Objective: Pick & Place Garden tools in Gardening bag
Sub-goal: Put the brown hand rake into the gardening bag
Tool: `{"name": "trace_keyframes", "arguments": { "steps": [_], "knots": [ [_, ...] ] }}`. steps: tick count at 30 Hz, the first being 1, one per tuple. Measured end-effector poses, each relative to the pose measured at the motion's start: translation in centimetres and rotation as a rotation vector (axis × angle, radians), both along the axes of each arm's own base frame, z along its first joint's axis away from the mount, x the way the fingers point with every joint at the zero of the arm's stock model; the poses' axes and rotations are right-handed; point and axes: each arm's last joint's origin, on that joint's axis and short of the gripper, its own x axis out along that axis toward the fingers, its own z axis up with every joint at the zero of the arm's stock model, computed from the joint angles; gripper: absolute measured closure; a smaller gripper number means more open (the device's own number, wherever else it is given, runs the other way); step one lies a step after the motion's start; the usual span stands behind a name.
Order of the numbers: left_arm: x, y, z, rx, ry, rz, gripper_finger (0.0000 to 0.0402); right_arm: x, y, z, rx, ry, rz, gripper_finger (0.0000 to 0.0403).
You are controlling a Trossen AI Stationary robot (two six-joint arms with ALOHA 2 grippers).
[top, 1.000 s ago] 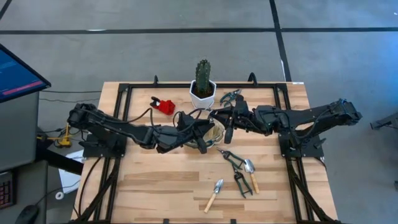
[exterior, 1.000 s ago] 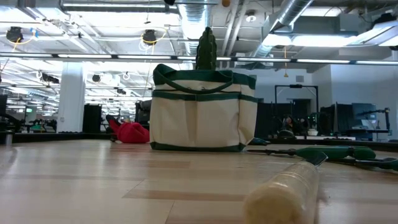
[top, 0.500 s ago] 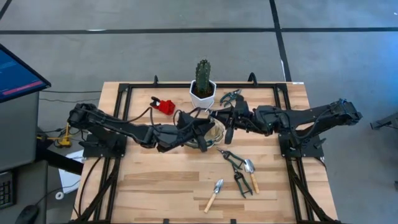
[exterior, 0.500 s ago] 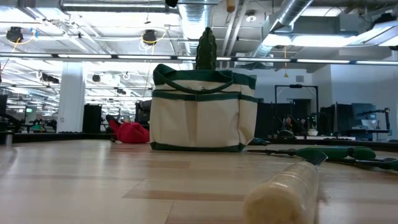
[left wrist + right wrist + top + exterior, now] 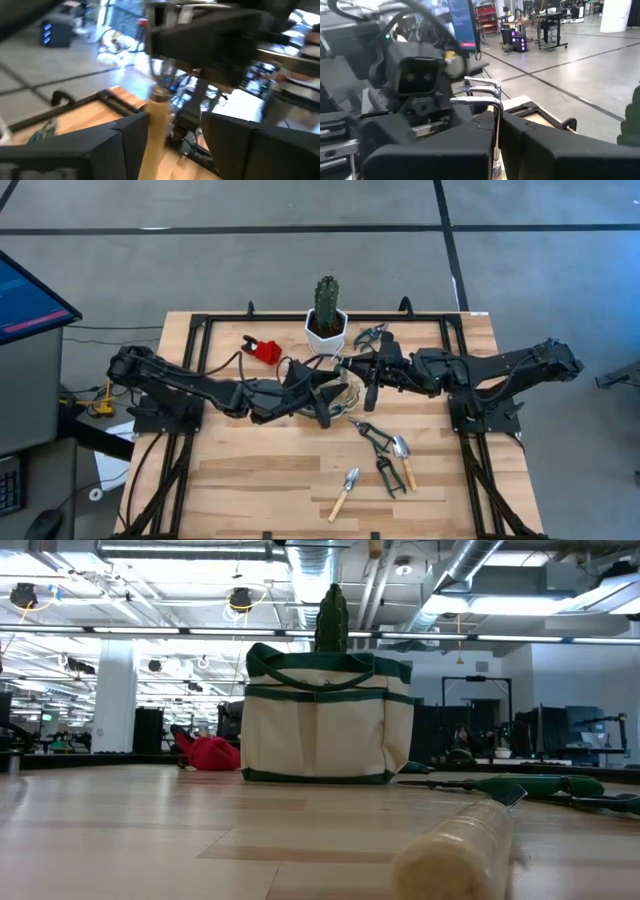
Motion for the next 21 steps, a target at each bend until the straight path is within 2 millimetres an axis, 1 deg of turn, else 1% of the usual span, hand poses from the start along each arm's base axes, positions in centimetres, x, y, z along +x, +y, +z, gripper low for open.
{"name": "trace_keyframes", "arguments": {
  "steps": [4, 9, 11, 16, 18, 21],
  "knots": [
    [-1.1, -0.2, 1.4, 0.077, 0.01, -0.074, 0.0218, -1.2, -0.4, 0.6, -0.029, 0.017, -0.038, 0.0402],
    [-3.6, -0.1, 3.6, 0.1, -0.001, -0.087, 0.0226, -3.0, -0.7, 1.6, -0.027, 0.001, -0.048, 0.0403],
    [-4.7, 0.1, 4.4, 0.101, 0.005, -0.093, 0.023, -3.2, -0.8, 1.7, -0.044, 0.003, -0.043, 0.0403],
    [-7.9, 0.7, 6.0, 0.112, 0.051, -0.106, 0.0241, -2.9, -0.7, 1.5, -0.073, 0.031, 0.045, 0.0403],
    [-9.2, 0.9, 6.4, 0.116, 0.068, -0.117, 0.0245, -2.1, -0.8, 0.9, -0.074, 0.051, 0.068, 0.0403],
    [-10.9, 1.1, 6.9, 0.111, 0.048, -0.129, 0.025, -1.0, -1.1, -0.2, -0.075, 0.104, 0.096, 0.0403]
  ]
}}
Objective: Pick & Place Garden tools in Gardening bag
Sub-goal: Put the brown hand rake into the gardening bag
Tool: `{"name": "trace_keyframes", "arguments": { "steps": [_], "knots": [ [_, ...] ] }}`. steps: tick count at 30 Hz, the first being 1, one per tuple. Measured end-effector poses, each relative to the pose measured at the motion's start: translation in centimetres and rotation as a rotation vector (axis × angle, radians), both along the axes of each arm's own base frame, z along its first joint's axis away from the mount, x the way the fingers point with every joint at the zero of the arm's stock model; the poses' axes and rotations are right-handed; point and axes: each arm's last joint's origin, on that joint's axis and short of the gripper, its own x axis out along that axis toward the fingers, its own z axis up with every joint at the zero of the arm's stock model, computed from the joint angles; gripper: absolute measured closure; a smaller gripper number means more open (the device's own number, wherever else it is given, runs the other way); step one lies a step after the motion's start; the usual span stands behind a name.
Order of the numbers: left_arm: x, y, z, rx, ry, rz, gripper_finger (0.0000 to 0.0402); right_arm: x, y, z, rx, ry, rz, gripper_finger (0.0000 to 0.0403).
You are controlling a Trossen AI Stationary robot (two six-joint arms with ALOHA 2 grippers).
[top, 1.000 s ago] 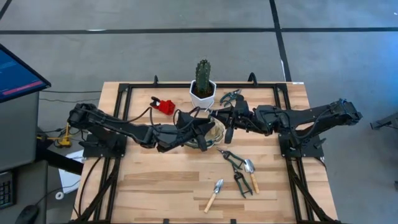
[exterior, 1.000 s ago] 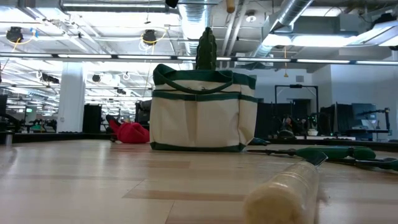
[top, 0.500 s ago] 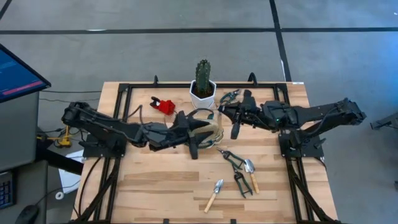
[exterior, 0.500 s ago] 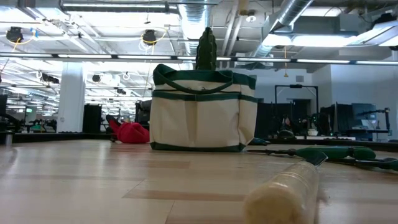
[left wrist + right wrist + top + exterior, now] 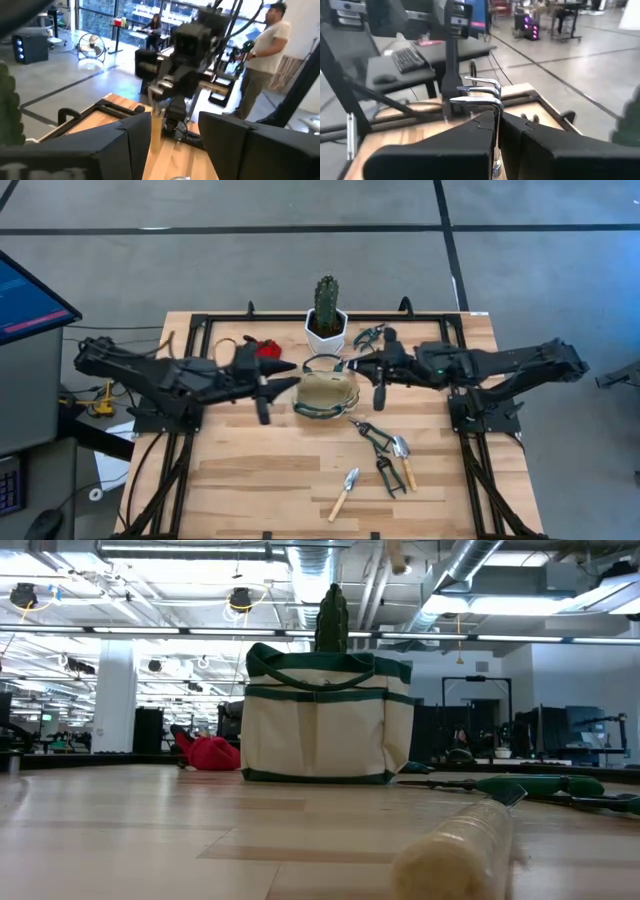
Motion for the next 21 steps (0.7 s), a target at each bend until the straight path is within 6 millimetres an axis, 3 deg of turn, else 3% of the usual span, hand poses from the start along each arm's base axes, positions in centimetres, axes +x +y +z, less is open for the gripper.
{"name": "trace_keyframes", "arguments": {
  "steps": [10, 21],
  "knots": [
    [-5.5, 0.9, -1.5, -0.047, -0.046, -0.051, 0.0263, 4.6, -2.6, -3.4, 0.031, 0.095, 0.07, 0.0403],
    [-8.4, 2.1, -4.0, -0.053, -0.052, -0.054, 0.0266, 9.9, -5.3, -6.8, 0.037, 0.264, 0.131, 0.0403]
  ]
}}
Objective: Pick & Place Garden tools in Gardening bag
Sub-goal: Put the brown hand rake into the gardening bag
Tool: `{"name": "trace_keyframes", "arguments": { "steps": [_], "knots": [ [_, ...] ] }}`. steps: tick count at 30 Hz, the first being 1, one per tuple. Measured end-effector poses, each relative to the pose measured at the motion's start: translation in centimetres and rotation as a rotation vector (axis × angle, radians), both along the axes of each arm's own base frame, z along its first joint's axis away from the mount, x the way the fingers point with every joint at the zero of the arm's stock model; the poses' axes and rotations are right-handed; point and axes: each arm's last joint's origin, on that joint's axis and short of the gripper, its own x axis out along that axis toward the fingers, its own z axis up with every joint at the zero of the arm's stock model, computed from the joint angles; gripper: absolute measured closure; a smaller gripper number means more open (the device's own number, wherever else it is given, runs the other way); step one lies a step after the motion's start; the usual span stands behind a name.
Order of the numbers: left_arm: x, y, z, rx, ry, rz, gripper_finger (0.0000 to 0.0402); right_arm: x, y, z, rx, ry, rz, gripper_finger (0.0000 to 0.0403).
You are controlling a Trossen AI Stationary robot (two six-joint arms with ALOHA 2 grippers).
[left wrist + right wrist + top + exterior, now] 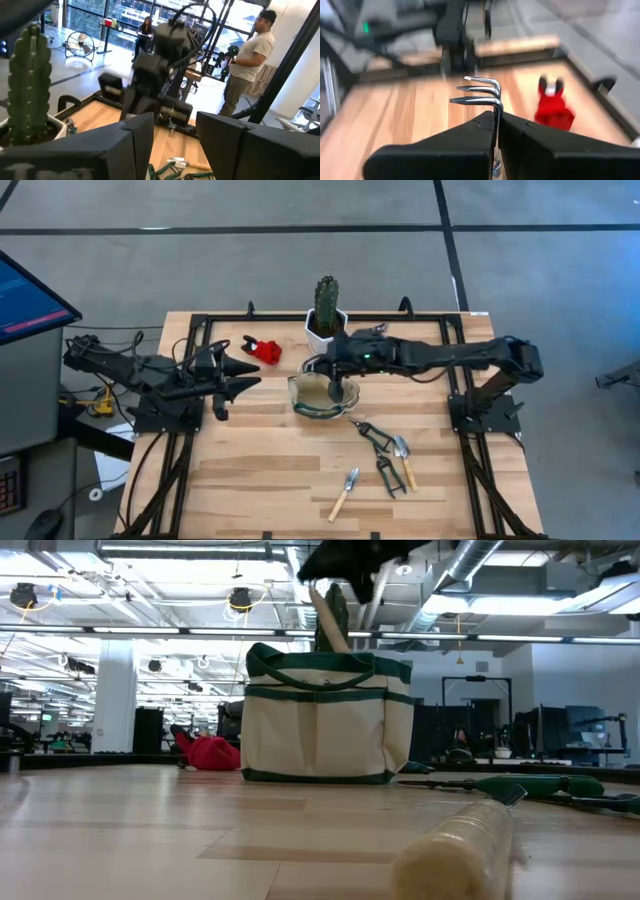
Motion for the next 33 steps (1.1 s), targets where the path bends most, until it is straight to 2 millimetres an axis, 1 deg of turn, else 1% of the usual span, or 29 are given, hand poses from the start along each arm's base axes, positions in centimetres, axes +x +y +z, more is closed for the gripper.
{"name": "trace_keyframes", "arguments": {
  "steps": [3, 6, 8, 10, 14, 17, 19, 22, 25, 27, 29, 31, 33],
  "knots": [
    [-0.4, 0.2, -0.3, -0.001, -0.003, 0.0, 0.0268, 0.8, -0.3, -0.9, 0.004, 0.082, 0.029, 0.0403],
    [-0.5, 0.2, -0.4, -0.003, -0.007, 0.001, 0.0268, 0.9, -0.6, -1.5, 0.02, 0.167, 0.062, 0.0403],
    [-0.5, 0.2, -0.4, -0.003, -0.008, 0.001, 0.0268, 1.3, -0.6, -1.7, 0.011, 0.172, 0.088, 0.0403],
    [-0.5, 0.2, -0.4, -0.003, -0.008, 0.002, 0.0268, 1.1, -0.6, -2.2, 0.01, 0.213, 0.114, 0.0403],
    [-0.5, 0.2, -0.4, -0.005, -0.011, 0.002, 0.0268, 1.3, -0.5, -2.9, -0.042, 0.239, 0.154, 0.0403],
    [-0.5, 0.2, -0.3, -0.005, -0.012, 0.002, 0.0268, 1.4, -0.6, -3.2, -0.057, 0.254, 0.165, 0.0403],
    [-0.5, 0.2, -0.3, -0.006, -0.013, 0.002, 0.0268, 1.8, -0.8, -3.5, -0.069, 0.243, 0.168, 0.0403],
    [-0.5, 0.2, -0.3, -0.006, -0.013, 0.002, 0.027, 1.7, -0.9, -4.6, -0.055, 0.305, 0.171, 0.0403],
    [-0.5, 0.2, -0.3, -0.006, -0.014, 0.002, 0.0269, 2.5, -1.0, -5.4, -0.054, 0.298, 0.185, 0.0403],
    [-0.5, 0.2, -0.3, -0.007, -0.015, 0.002, 0.0269, 2.8, -1.0, -6.6, -0.042, 0.338, 0.187, 0.0403],
    [-0.5, 0.2, -0.3, -0.007, -0.015, 0.002, 0.0269, 3.1, -1.0, -7.4, -0.038, 0.364, 0.189, 0.0403],
    [-0.5, 0.2, -0.3, -0.009, -0.02, 0.002, 0.0271, 3.4, -1.0, -7.8, -0.038, 0.362, 0.19, 0.0403],
    [-0.5, 0.2, -0.3, -0.009, -0.02, 0.002, 0.0272, 3.2, -1.0, -8.0, -0.034, 0.388, 0.189, 0.0403]
  ]
}}
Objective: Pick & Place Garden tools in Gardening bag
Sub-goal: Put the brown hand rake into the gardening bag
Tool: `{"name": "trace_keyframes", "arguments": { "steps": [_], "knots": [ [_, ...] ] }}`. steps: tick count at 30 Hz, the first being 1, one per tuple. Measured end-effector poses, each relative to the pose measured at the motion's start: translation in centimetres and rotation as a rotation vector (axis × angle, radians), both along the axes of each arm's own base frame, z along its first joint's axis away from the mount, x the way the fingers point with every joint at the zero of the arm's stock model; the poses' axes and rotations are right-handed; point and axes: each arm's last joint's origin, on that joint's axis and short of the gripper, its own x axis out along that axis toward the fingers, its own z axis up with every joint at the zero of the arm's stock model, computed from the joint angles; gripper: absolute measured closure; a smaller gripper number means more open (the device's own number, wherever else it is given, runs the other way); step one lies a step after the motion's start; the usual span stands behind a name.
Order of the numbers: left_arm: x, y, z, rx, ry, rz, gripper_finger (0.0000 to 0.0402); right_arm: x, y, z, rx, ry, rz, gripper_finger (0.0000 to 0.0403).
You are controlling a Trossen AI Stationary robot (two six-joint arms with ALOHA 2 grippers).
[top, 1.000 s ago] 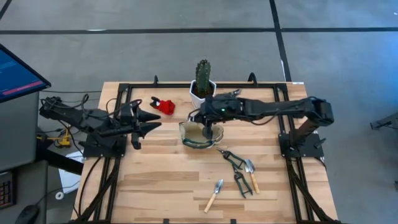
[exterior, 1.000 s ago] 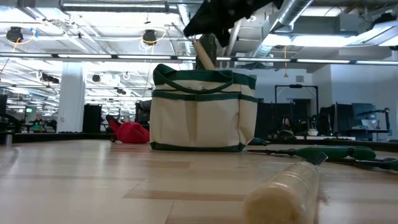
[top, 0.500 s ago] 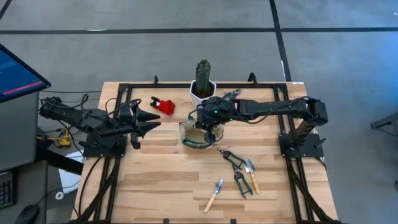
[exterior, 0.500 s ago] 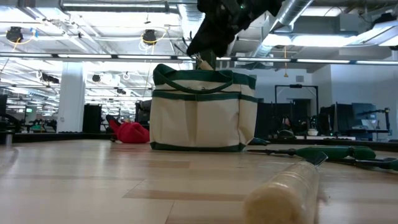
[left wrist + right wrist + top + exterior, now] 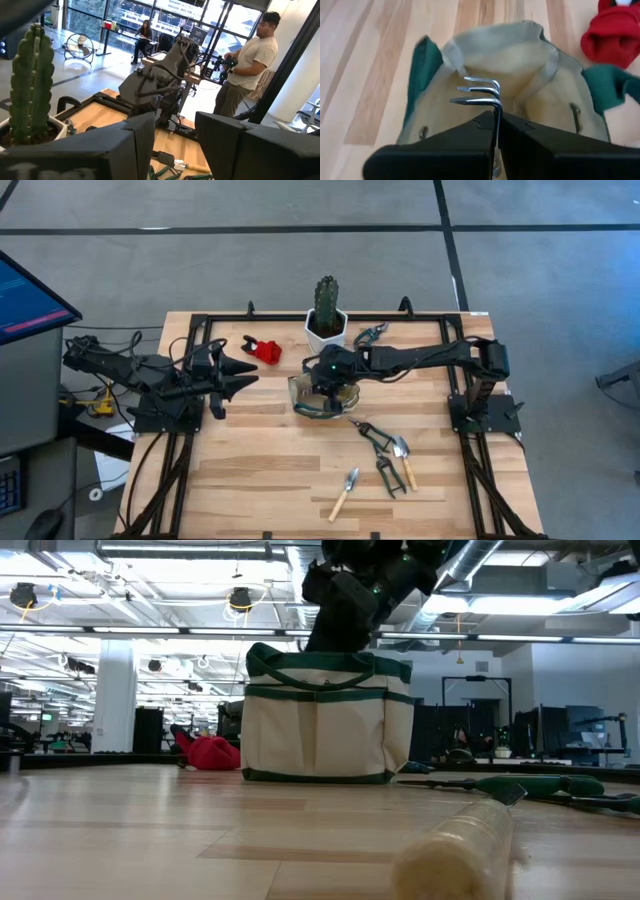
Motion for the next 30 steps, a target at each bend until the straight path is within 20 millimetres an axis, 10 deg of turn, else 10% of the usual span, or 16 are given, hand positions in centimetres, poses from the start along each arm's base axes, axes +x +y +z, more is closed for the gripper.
{"name": "trace_keyframes", "arguments": {
  "steps": [30],
  "knots": [
    [0.0, 0.0, 0.1, -0.003, -0.007, 0.0, 0.0275, -0.5, -1.1, -0.3, -0.025, 0.056, -0.034, 0.0349]
  ]
}}
